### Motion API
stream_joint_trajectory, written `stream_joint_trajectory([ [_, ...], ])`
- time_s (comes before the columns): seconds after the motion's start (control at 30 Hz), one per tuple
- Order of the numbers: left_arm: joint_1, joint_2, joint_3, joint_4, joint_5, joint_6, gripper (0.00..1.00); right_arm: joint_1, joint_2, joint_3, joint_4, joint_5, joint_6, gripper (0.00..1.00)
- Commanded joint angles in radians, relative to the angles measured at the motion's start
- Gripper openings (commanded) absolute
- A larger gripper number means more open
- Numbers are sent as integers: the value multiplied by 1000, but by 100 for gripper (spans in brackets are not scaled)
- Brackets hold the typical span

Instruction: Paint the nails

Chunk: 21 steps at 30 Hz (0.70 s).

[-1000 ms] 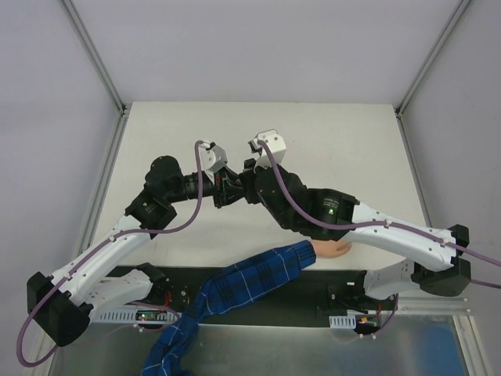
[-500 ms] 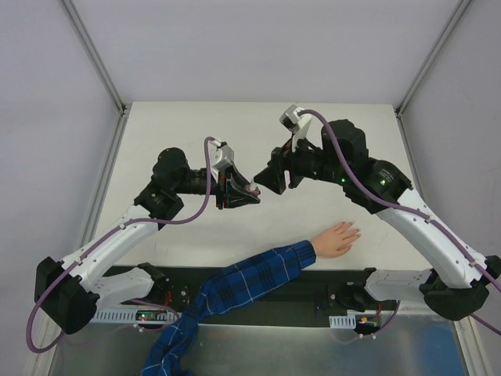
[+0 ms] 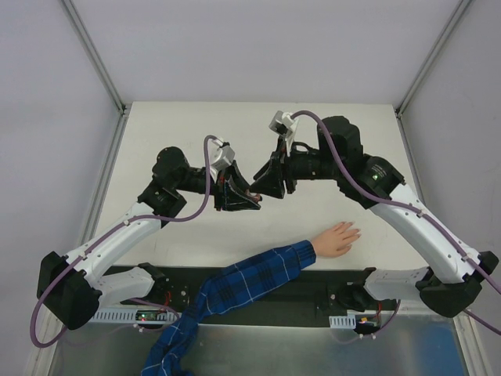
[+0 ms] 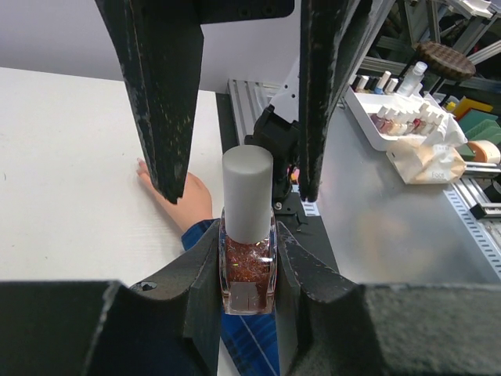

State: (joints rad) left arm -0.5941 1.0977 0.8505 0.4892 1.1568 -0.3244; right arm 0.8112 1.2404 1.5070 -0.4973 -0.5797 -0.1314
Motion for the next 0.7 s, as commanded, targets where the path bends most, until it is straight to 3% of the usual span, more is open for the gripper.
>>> stream_joint_trajectory([
  [0.0,8,-9,24,74,46,-13,0,-4,14,-13,68,-78,9,42],
  [0.07,7,-12,24,74,38,-13,0,-3,13,-18,72,-75,9,38],
  [0.17,8,-21,19,69,17,-2,0,-3,10,-28,69,-60,10,24],
  [0.23,8,-28,18,31,-34,16,0,5,2,-50,77,-37,16,12],
  [0.27,8,-39,19,8,-60,53,0,11,-1,-60,91,-19,29,1],
  [0.37,8,-65,30,-127,-204,157,0,80,-15,-109,118,174,49,1],
  [0.47,8,-105,24,-214,-408,232,0,224,-21,-163,150,600,124,0],
  [0.5,8,-113,19,-219,-446,242,0,279,-18,-166,132,1011,175,0],
  [0.57,8,-139,4,-218,-532,251,0,435,5,-162,33,1477,382,0],
  [0.6,8,-147,-4,-213,-543,255,0,513,17,-156,13,1551,438,0],
  [0.67,8,-162,-17,-201,-556,258,0,545,54,-137,8,1601,513,0],
])
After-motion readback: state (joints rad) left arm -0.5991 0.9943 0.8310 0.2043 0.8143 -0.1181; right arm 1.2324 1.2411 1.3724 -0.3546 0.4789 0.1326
